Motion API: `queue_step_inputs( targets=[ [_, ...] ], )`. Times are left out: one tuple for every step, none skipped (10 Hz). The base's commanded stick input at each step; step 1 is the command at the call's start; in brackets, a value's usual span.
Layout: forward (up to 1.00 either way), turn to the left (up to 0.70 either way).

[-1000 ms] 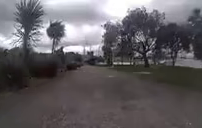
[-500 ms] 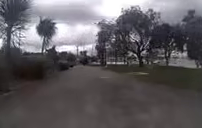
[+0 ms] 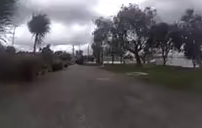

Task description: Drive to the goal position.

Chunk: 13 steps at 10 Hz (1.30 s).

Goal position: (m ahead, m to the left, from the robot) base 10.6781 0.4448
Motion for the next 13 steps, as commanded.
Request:
queue_step_inputs(
  targets=[
    [1.0,0.0],
    [1.0,0.0],
    [1.0,0.0],
    [1.0,0.0],
    [1.0,0.0],
    [1.0,0.0],
    [1.0,0.0],
    [1.0,0.0],
    [1.0,0.0],
    [1.0,0.0],
    [1.0,0.0],
    [1.0,0.0],
    [1.0,0.0]
  ],
)
